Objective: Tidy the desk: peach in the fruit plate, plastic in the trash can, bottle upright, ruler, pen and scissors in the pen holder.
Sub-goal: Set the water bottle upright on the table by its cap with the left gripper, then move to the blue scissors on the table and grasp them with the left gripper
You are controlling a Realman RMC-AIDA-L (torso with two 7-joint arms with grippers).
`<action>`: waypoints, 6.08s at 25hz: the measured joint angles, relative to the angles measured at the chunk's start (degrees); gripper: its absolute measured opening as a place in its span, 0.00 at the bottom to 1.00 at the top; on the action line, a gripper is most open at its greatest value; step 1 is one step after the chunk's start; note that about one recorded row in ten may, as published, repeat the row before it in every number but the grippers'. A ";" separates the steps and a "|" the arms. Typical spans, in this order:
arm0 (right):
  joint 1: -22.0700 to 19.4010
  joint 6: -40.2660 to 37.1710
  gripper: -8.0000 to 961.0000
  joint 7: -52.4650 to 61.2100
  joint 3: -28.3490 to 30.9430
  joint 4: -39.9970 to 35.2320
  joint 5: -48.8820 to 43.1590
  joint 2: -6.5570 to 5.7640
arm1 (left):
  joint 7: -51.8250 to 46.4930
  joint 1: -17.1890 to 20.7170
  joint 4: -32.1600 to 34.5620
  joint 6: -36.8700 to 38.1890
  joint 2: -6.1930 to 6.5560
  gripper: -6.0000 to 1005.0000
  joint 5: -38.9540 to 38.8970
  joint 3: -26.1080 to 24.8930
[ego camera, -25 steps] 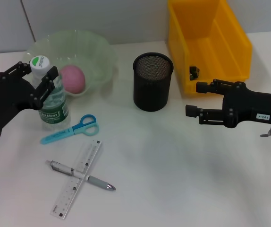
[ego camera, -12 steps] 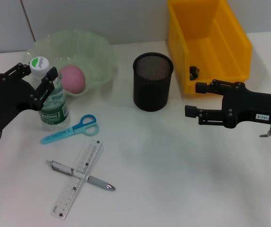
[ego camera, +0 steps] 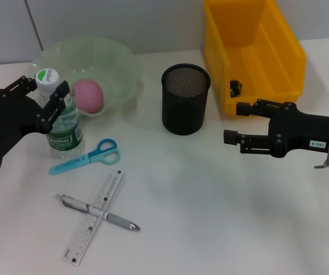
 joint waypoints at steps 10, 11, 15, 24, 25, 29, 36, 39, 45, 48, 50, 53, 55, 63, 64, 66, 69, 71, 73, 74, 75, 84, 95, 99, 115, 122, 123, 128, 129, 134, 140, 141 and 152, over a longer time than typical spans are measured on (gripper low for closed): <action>-0.02 0.02 0.85 0.01 -0.09 0.23 -0.02 0.00 | 0.01 0.09 -0.10 -0.26 0.00 0.55 0.08 0.00; -0.02 0.03 0.85 0.00 -0.09 0.25 -0.03 0.00 | -0.05 0.11 -0.10 -0.26 0.00 0.55 0.07 -0.02; -0.02 0.05 0.85 0.00 -0.09 0.31 -0.43 0.00 | -0.55 0.12 -0.10 -0.21 0.00 0.79 -0.30 -0.04; 0.05 0.03 0.85 0.01 -0.08 0.39 -0.55 -0.01 | -6.76 1.41 1.67 1.57 0.62 0.84 -2.18 -0.08; 0.06 0.00 0.85 0.00 -0.09 0.39 -0.55 0.00 | -8.51 1.90 2.40 1.97 0.69 0.85 -2.15 -0.06; 0.14 -0.28 0.85 0.00 -0.09 0.38 -0.55 -0.01 | -17.39 5.18 7.69 4.64 0.89 0.86 -0.56 0.60; 0.46 -0.61 0.85 0.01 -0.25 0.40 -0.55 -0.01 | -28.48 8.69 12.54 11.92 2.24 0.85 4.37 0.72; 0.70 -0.62 0.85 0.00 -0.98 0.66 -0.56 -0.14 | -31.96 9.00 13.53 15.29 2.97 0.85 7.45 0.72; 0.92 -0.74 0.85 0.02 -3.62 1.14 -0.98 -0.43 | -39.31 9.92 19.44 19.77 3.22 0.85 14.62 0.71; 1.20 -1.44 0.85 0.63 -3.95 0.87 -2.53 -0.43 | -44.03 9.99 23.85 21.00 2.77 0.85 19.66 0.71; 1.38 -2.46 0.85 0.87 -3.96 0.84 -3.26 -0.44 | -46.61 9.85 26.56 21.35 2.15 0.85 22.98 0.71; 1.40 -3.62 0.85 0.93 -3.96 0.85 -4.42 -0.55 | -49.08 9.55 30.16 21.48 0.92 0.85 27.87 0.72; 1.40 -4.11 0.85 1.04 -3.96 0.81 -5.44 -0.58 | -49.91 9.27 31.28 21.45 0.57 0.85 30.20 0.83; 1.28 -4.39 0.85 1.27 -3.95 1.03 -6.83 -0.69 | -51.52 8.35 33.72 20.63 0.56 0.85 35.72 1.84; 1.29 -4.35 0.85 1.27 -3.94 1.13 -6.94 -0.76 | -51.56 8.35 34.27 20.40 0.52 0.85 36.51 1.84; 1.32 -4.16 0.85 1.23 -3.89 1.29 -7.29 -0.86 | -51.58 8.35 36.19 18.92 0.45 0.85 39.04 1.86; 1.36 -3.91 0.85 1.19 -3.88 1.32 -7.45 -0.88 | -51.69 8.35 38.58 16.63 0.40 0.85 41.89 1.91; 1.33 -3.79 0.85 1.17 -3.67 1.33 -7.46 -0.88 | -52.12 8.36 40.82 14.83 0.36 0.85 44.42 1.94; 1.26 -3.52 0.85 1.18 -3.39 1.34 -7.48 -0.89 | -52.78 8.35 43.00 13.39 0.35 0.85 46.95 1.95; 1.24 -3.24 0.85 1.18 -3.31 1.34 -7.49 -0.89 | -53.13 8.36 43.95 12.88 0.35 0.85 48.09 1.95; 1.24 -2.99 0.85 1.18 -3.28 1.33 -7.49 -0.89 | -53.64 8.29 45.30 12.29 0.35 0.85 49.87 1.95; 1.37 -1.67 0.85 2.54 -3.25 1.34 -7.50 -0.97 | -58.65 3.94 51.52 11.05 0.32 0.85 63.93 2.43; 1.30 -1.27 0.85 2.75 -3.22 1.33 -7.50 -0.97 | -65.00 -0.31 52.76 6.32 0.25 0.84 75.48 10.59; 1.22 -1.05 0.85 2.76 -3.17 1.33 -7.50 -0.90 | -63.29 0.59 50.90 4.33 0.38 0.84 71.81 10.12; 1.26 -1.17 0.85 2.99 -3.18 1.33 -7.48 -0.93 | -59.07 0.52 42.47 -0.97 0.47 0.84 68.55 7.11; 1.03 -1.35 0.85 2.99 -3.43 1.33 -7.48 -0.96 | -56.93 0.92 41.49 -1.97 0.51 0.84 67.41 6.05; 1.01 -1.38 0.85 2.99 -3.45 1.33 -7.48 -0.97 | -56.60 0.93 41.26 -2.08 0.52 0.84 67.36 5.85; 0.95 -1.42 0.85 3.00 -3.62 1.33 -7.48 -0.85 | -56.02 0.93 40.46 -2.84 0.60 0.84 67.27 5.70; 0.95 -1.42 0.85 2.99 -3.64 1.33 -7.48 -0.83 | -55.68 0.93 40.28 -3.21 0.63 0.84 67.27 5.68; 0.95 -1.42 0.85 2.99 -3.54 1.33 -7.48 -0.64 | -54.66 0.94 39.68 -4.18 0.63 0.75 67.27 5.63; 0.95 -1.42 0.85 3.01 -3.51 1.33 -7.48 -0.54 | -53.60 0.86 38.78 -5.53 0.52 0.62 66.95 5.55; 0.95 -1.42 0.85 3.11 -3.51 1.33 -7.48 -0.54 | -53.53 0.86 38.75 -5.66 0.51 0.62 66.92 5.55; 1.25 -1.41 0.85 3.68 -3.69 1.33 -7.48 -0.53 | -53.27 -0.56 35.46 -8.14 0.60 0.50 66.88 5.55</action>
